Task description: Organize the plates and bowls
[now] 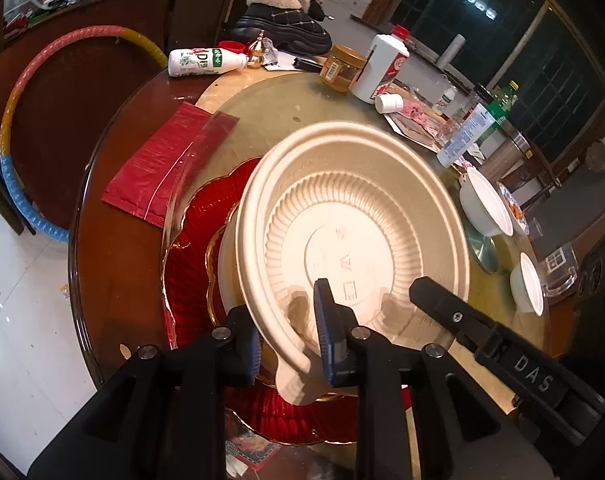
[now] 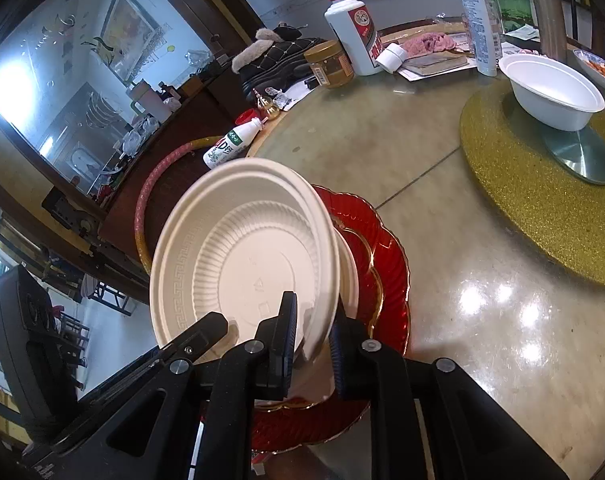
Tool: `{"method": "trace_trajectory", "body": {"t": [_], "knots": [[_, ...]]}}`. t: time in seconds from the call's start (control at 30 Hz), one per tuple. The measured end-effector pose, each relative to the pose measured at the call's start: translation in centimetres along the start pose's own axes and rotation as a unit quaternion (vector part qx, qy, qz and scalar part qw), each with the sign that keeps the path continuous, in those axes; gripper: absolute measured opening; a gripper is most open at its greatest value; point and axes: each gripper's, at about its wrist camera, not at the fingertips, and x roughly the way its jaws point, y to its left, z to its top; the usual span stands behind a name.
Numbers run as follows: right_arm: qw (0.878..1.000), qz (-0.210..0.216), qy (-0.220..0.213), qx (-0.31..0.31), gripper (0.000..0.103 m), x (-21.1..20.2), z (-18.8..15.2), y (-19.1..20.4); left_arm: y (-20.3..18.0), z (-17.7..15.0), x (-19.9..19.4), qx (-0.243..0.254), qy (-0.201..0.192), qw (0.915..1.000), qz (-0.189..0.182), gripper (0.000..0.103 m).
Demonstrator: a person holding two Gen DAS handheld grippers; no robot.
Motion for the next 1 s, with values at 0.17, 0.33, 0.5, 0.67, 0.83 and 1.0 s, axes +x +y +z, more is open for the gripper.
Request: {"method": "trace_trajectory", "body": {"t": [0.17, 0.33, 0.5, 0.67, 0.83, 1.0], "knots": [[1.000, -0.012, -0.020, -0.019, 0.021, -0.6, 0.1, 0.8, 0.0, 0.4, -1.0, -0.001, -0.030, 0.9995, 0.010, 0.023], [0.999, -0.017, -0.021, -0.022, 0.032, -0.7, 0.3, 0.8, -0.3, 0.6, -1.2, 0.010, -0.043, 0.9988, 0.019, 0.033], [0.999, -0.022, -0.022, -0.021, 0.035, -0.8, 0.2, 0.5, -0.3, 0.4, -1.6, 0.013, -0.057, 0.9976, 0.036, 0.033], [0.999, -0.025, -0.037, -0.019, 0.047, -1.7, 0.2, 0.5, -0.7, 0.3, -2.4, 0.022, -0.078, 0.9955, 0.050, 0.042], [0.999, -0.020, -0.049, -0.011, 0.071, -2.6, 0.0, 0.1, -0.8, 0.2, -3.5, 0.025, -0.108, 0.9919, 0.062, 0.068], [0.998, -0.016, -0.059, 0.017, 0.079, -3.4, 0.0, -1.2, -1.0, -0.1, -4.5, 0.031, -0.138, 0.9868, 0.079, 0.076]]}}
